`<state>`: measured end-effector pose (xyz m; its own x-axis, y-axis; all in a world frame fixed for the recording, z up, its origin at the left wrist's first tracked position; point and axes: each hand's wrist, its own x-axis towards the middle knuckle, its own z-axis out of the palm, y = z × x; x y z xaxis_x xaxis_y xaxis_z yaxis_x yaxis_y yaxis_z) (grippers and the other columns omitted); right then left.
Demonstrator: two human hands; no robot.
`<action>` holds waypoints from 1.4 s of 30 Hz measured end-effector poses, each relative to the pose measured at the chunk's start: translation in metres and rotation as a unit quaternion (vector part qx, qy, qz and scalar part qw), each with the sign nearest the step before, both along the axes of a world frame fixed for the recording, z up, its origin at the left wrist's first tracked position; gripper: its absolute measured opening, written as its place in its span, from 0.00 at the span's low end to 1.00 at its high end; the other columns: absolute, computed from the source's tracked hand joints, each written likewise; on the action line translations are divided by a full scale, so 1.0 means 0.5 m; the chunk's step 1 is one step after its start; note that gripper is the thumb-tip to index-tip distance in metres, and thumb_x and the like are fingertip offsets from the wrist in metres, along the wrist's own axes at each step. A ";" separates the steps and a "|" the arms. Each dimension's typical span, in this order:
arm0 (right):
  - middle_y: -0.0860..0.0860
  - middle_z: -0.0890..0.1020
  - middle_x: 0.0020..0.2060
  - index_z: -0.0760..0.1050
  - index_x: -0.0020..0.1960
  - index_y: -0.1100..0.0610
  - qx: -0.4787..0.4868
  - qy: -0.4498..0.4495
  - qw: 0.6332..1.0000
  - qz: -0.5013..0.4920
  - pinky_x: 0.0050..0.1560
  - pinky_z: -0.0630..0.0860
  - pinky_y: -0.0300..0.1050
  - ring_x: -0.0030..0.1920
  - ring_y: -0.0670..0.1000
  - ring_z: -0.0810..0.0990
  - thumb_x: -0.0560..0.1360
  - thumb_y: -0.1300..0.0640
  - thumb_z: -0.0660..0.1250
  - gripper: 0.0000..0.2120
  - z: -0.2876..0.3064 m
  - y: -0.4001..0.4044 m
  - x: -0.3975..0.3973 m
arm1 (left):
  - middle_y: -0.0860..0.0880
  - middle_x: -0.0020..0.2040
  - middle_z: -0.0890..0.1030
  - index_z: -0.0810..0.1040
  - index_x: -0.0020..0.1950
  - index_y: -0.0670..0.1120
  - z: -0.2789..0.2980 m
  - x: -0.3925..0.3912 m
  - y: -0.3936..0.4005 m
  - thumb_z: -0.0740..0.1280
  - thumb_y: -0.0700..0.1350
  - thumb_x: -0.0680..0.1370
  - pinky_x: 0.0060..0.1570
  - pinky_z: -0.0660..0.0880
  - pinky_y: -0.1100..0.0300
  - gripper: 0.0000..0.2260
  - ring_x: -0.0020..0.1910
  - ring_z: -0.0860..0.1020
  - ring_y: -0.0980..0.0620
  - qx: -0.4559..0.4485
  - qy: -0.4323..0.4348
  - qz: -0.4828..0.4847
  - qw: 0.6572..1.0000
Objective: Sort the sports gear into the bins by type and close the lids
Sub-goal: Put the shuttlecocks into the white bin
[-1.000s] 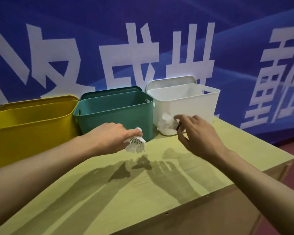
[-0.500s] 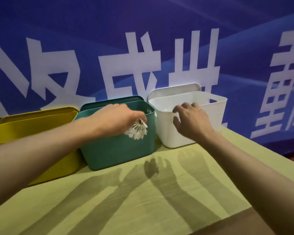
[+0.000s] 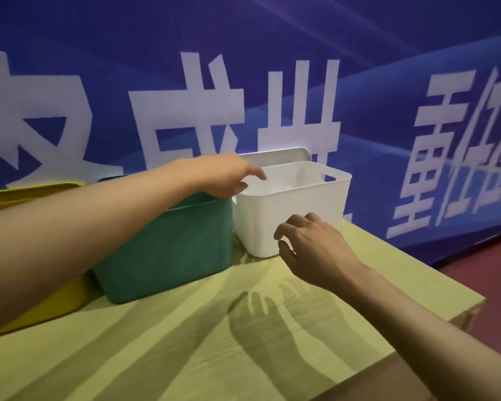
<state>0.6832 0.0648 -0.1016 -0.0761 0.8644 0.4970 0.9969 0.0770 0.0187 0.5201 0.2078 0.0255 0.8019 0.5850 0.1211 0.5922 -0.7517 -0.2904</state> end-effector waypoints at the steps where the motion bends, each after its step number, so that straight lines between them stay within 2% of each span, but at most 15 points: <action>1: 0.47 0.80 0.59 0.78 0.61 0.45 0.005 0.003 1.000 0.016 0.49 0.78 0.51 0.54 0.53 0.75 0.81 0.46 0.56 0.14 -0.003 0.005 -0.026 | 0.52 0.72 0.76 0.67 0.76 0.61 -0.010 -0.047 -0.035 0.64 0.46 0.83 0.62 0.77 0.49 0.22 0.64 0.78 0.48 0.017 0.024 -0.002 1.000; 4: 0.47 0.81 0.56 0.78 0.61 0.46 0.001 0.003 0.997 0.078 0.50 0.79 0.52 0.53 0.53 0.76 0.80 0.47 0.56 0.15 -0.022 0.016 -0.141 | 0.58 0.79 0.66 0.64 0.77 0.64 -0.040 -0.209 -0.161 0.61 0.52 0.83 0.65 0.76 0.48 0.22 0.73 0.71 0.50 0.036 0.124 0.025 0.991; 7: 0.47 0.80 0.56 0.77 0.61 0.46 -0.017 0.005 0.989 0.147 0.51 0.78 0.51 0.54 0.53 0.76 0.80 0.47 0.56 0.14 -0.048 0.018 -0.270 | 0.60 0.80 0.61 0.63 0.76 0.64 -0.067 -0.384 -0.263 0.58 0.56 0.84 0.67 0.74 0.51 0.20 0.75 0.67 0.52 0.008 0.173 0.089 0.981; 9: 0.47 0.80 0.56 0.77 0.60 0.46 -0.031 -0.004 0.981 0.191 0.51 0.77 0.51 0.54 0.53 0.75 0.80 0.48 0.56 0.14 -0.060 0.015 -0.362 | 0.61 0.80 0.62 0.66 0.75 0.64 -0.076 -0.507 -0.311 0.58 0.57 0.84 0.66 0.74 0.53 0.19 0.75 0.68 0.54 -0.014 0.166 0.134 0.977; 13: 0.47 0.79 0.61 0.75 0.66 0.45 -0.045 0.005 0.961 0.274 0.55 0.77 0.49 0.58 0.51 0.75 0.82 0.48 0.57 0.15 -0.078 0.004 -0.545 | 0.62 0.77 0.67 0.68 0.72 0.64 -0.082 -0.735 -0.381 0.60 0.59 0.83 0.64 0.75 0.53 0.17 0.73 0.71 0.55 -0.030 0.151 0.216 0.964; 16: 0.46 0.78 0.63 0.74 0.68 0.45 -0.061 0.006 0.947 0.316 0.58 0.76 0.48 0.60 0.50 0.74 0.83 0.47 0.58 0.16 -0.090 -0.002 -0.674 | 0.61 0.69 0.76 0.70 0.70 0.64 -0.086 -0.891 -0.418 0.59 0.60 0.83 0.52 0.79 0.54 0.15 0.63 0.77 0.55 -0.039 0.124 0.271 0.954; 18: 0.46 0.77 0.64 0.73 0.69 0.45 -0.073 -0.002 0.940 0.333 0.59 0.75 0.49 0.61 0.51 0.74 0.83 0.46 0.58 0.17 -0.101 -0.003 -0.759 | 0.59 0.64 0.80 0.70 0.70 0.65 -0.097 -0.984 -0.440 0.60 0.60 0.83 0.44 0.77 0.55 0.15 0.57 0.79 0.54 -0.043 0.101 0.315 0.943; 20: 0.47 0.76 0.66 0.70 0.71 0.45 -0.088 -0.011 0.936 0.340 0.62 0.75 0.50 0.64 0.52 0.73 0.83 0.46 0.58 0.18 -0.112 0.003 -0.837 | 0.57 0.62 0.80 0.71 0.70 0.64 -0.118 -1.063 -0.458 0.60 0.59 0.82 0.46 0.76 0.54 0.15 0.59 0.79 0.52 -0.043 0.080 0.357 0.930; 22: 0.48 0.74 0.68 0.67 0.73 0.46 -0.097 -0.011 0.937 0.336 0.63 0.74 0.51 0.65 0.53 0.72 0.82 0.45 0.59 0.20 -0.125 0.016 -0.919 | 0.57 0.65 0.79 0.71 0.70 0.63 -0.147 -1.130 -0.472 0.61 0.59 0.82 0.52 0.77 0.53 0.16 0.63 0.78 0.52 -0.046 0.052 0.381 0.922; 27: 0.53 0.70 0.70 0.65 0.73 0.49 -0.113 -0.012 0.949 0.294 0.62 0.74 0.54 0.65 0.57 0.69 0.81 0.46 0.60 0.22 -0.144 0.072 -1.077 | 0.55 0.71 0.72 0.68 0.71 0.57 -0.236 -1.221 -0.480 0.61 0.58 0.82 0.61 0.75 0.49 0.18 0.68 0.72 0.51 -0.068 0.022 0.374 0.925; 30: 0.54 0.72 0.66 0.66 0.68 0.51 -0.141 -0.007 0.954 0.264 0.59 0.73 0.54 0.62 0.58 0.69 0.80 0.48 0.61 0.18 -0.149 0.109 -1.134 | 0.54 0.74 0.68 0.67 0.73 0.56 -0.268 -1.243 -0.466 0.60 0.57 0.83 0.65 0.73 0.50 0.19 0.70 0.69 0.51 -0.073 -0.003 0.337 0.939; 33: 0.55 0.72 0.63 0.65 0.65 0.52 -0.169 0.002 0.957 0.237 0.57 0.73 0.55 0.61 0.59 0.69 0.79 0.50 0.61 0.16 -0.161 0.146 -1.177 | 0.53 0.74 0.68 0.66 0.74 0.55 -0.290 -1.250 -0.434 0.61 0.57 0.83 0.66 0.71 0.50 0.20 0.69 0.69 0.49 -0.085 -0.031 0.313 0.945; 37: 0.56 0.70 0.68 0.68 0.71 0.48 -0.210 -0.020 0.952 0.221 0.64 0.70 0.59 0.67 0.60 0.66 0.81 0.48 0.59 0.19 -0.179 0.175 -1.212 | 0.49 0.73 0.69 0.65 0.72 0.56 -0.325 -1.243 -0.394 0.60 0.55 0.83 0.64 0.71 0.46 0.18 0.68 0.69 0.45 -0.125 0.020 0.305 0.944; 40: 0.55 0.68 0.66 0.72 0.69 0.42 -0.216 -0.040 0.950 0.222 0.64 0.68 0.59 0.66 0.59 0.64 0.81 0.44 0.58 0.18 -0.189 0.184 -1.223 | 0.46 0.66 0.73 0.66 0.69 0.56 -0.344 -1.240 -0.377 0.59 0.55 0.83 0.58 0.72 0.47 0.15 0.64 0.72 0.43 -0.158 0.068 0.305 0.937; 42: 0.55 0.65 0.64 0.71 0.70 0.42 -0.216 -0.064 0.950 0.218 0.64 0.67 0.59 0.66 0.60 0.63 0.81 0.42 0.57 0.19 -0.191 0.189 -1.221 | 0.45 0.61 0.73 0.68 0.67 0.55 -0.350 -1.239 -0.371 0.59 0.56 0.83 0.53 0.71 0.48 0.14 0.60 0.75 0.42 -0.167 0.073 0.308 0.934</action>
<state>0.0729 0.1593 -0.1972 -0.5089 0.8583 0.0655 0.8604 0.5095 0.0096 -0.0996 0.0221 -0.1495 0.2939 0.9265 -0.2350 0.9144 -0.3441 -0.2131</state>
